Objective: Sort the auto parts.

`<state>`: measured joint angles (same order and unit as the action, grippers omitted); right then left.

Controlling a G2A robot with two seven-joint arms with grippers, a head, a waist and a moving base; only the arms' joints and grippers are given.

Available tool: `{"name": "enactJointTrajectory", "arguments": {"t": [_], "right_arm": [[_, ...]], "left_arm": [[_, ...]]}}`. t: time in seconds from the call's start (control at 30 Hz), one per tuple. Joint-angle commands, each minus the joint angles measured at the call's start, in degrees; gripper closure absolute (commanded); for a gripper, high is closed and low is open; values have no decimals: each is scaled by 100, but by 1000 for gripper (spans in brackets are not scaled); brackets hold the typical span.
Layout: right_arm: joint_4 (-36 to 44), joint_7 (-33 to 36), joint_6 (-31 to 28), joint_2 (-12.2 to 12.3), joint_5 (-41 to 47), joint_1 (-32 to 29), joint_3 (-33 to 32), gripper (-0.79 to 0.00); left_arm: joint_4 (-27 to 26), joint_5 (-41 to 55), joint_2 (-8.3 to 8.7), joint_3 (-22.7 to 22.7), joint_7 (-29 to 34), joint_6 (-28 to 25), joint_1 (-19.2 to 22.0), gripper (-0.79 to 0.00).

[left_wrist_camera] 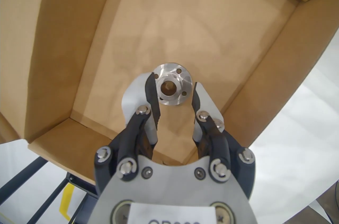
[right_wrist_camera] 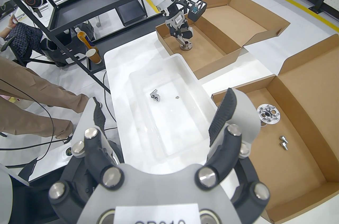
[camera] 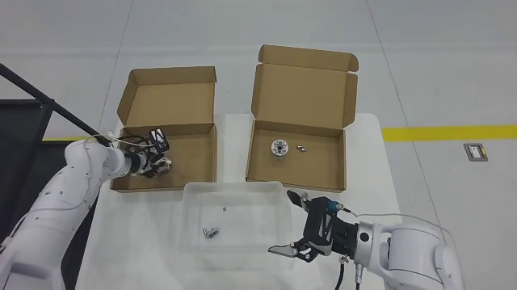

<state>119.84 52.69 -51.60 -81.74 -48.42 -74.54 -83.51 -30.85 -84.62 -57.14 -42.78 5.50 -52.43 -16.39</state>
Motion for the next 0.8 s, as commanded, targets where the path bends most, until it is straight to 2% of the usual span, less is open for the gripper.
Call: {"name": "enactJointTrajectory", "arguments": {"t": [0.0,0.1,0.2,0.37,0.43,0.53,0.67,0.77], "right_arm": [[0,0,0,0,0,0,0,-785],[0,0,0,0,0,0,0,-785],[0,0,0,0,0,0,0,-785],[0,0,0,0,0,0,0,-785],[0,0,0,0,0,0,0,-785],[0,0,0,0,0,0,0,-785],[0,0,0,0,0,0,0,-785],[0,0,0,0,0,0,0,-785]], "left_arm": [[29,-15,3,-33,-97,-32,36,-345],[-35,-64,41,-108,-293,-151,95,-354],[-249,-142,129,-199,-569,-547,97,-357],[-1114,-174,385,-186,-1175,-557,-148,-363],[-1641,-120,561,-121,-1456,-557,-286,-369],[-2405,-230,889,22,-1559,-557,-411,-366],[-3471,36,1387,186,-1710,-557,-584,-369],[-4287,352,1792,332,-1557,-557,-681,-385]]}}
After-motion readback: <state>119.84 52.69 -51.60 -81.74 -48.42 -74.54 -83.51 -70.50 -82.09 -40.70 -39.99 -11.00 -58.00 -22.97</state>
